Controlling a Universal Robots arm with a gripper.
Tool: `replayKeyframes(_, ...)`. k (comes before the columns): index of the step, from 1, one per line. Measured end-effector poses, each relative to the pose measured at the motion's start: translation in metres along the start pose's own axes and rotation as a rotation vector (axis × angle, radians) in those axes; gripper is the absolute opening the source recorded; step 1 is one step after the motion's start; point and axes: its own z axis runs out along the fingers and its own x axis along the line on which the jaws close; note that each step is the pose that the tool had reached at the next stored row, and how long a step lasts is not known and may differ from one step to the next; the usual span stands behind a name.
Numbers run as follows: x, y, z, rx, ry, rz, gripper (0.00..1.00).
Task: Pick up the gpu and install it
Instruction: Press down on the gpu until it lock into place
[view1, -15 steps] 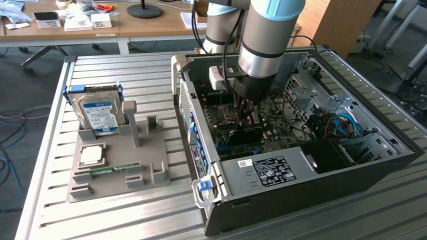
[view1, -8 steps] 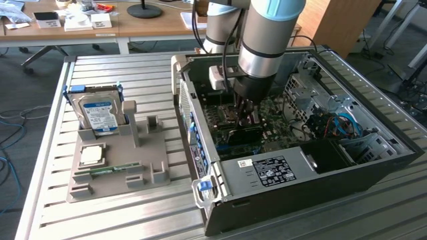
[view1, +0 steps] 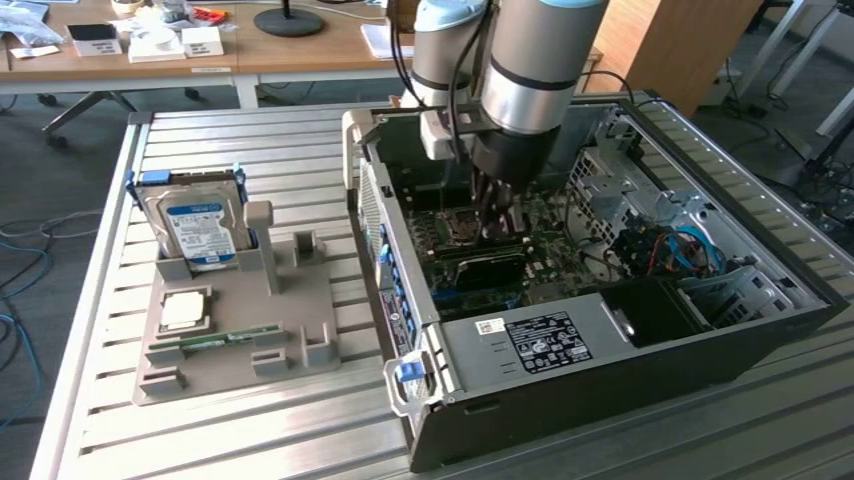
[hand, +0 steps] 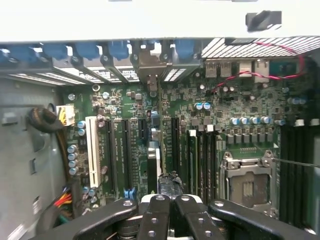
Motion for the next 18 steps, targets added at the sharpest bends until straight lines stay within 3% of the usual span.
replayKeyframes(10,-0.002,-0.0006,-0.0370,0.0000,0.0000,0.000,0.11)
replayKeyframes(18,-0.002,-0.0007,-0.0394,0.0000,-0.0001,0.000,0.11)
